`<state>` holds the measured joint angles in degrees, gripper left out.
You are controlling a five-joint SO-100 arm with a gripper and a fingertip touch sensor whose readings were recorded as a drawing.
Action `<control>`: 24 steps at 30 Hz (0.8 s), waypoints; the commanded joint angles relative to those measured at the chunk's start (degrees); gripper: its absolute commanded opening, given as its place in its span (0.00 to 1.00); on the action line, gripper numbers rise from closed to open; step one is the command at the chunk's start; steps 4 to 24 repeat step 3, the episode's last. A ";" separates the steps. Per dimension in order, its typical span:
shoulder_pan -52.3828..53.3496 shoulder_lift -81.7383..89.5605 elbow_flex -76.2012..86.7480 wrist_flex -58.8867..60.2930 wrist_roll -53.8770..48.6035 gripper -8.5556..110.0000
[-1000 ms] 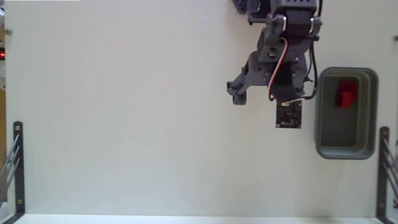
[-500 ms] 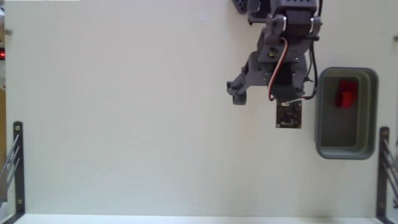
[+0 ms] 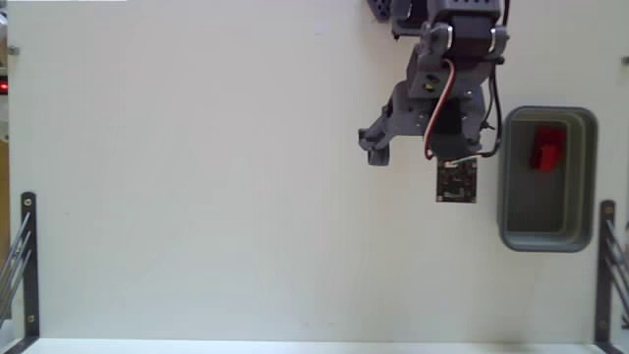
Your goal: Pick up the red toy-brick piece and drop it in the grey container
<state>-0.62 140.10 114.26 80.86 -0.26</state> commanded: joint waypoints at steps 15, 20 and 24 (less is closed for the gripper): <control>0.62 2.02 0.30 1.10 0.26 1.00; 0.62 2.02 0.30 1.10 0.26 1.00; 0.62 2.02 0.30 1.10 0.26 1.00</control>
